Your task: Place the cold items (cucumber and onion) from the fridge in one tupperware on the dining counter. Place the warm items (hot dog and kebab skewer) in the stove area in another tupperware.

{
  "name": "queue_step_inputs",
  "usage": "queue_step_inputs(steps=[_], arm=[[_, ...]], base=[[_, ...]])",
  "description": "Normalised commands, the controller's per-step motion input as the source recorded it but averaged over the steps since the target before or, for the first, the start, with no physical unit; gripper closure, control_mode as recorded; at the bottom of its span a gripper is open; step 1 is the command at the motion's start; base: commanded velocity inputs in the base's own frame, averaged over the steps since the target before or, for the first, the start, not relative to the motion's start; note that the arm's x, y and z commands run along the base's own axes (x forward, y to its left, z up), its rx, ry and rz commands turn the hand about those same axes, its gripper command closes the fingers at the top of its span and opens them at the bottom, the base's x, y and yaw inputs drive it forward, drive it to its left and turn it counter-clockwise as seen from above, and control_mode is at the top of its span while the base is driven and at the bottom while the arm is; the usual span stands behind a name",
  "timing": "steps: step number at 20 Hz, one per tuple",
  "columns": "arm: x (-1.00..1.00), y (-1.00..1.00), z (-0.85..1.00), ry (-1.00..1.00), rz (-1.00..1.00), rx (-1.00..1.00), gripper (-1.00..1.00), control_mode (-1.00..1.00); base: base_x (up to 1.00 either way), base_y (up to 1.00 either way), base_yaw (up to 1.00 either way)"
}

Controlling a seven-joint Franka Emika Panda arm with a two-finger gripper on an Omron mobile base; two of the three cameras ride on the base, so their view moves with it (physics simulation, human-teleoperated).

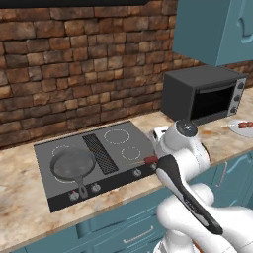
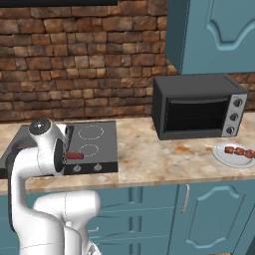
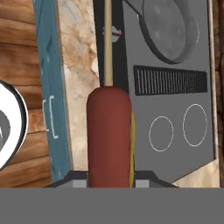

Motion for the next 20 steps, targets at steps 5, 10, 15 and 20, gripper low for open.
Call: queue_step_inputs(steps=[5,10,15,20], arm=[[0.0,-0.65,0.0,0.07,-0.01,-0.04,1.0,-1.0],[0.0,-0.07,0.0,0.01,0.0,-0.04,1.0,1.0],[0.0,0.0,0.0,0.0,0.0,0.0,1.0,1.0],[0.0,0.0,0.0,0.0,0.0,0.0,1.0,1.0]], base=[[0.0,0.0,0.0],[0.0,-0.05,0.13],[0.0,-0.19,0.48],[-0.29,-0.37,0.55]])
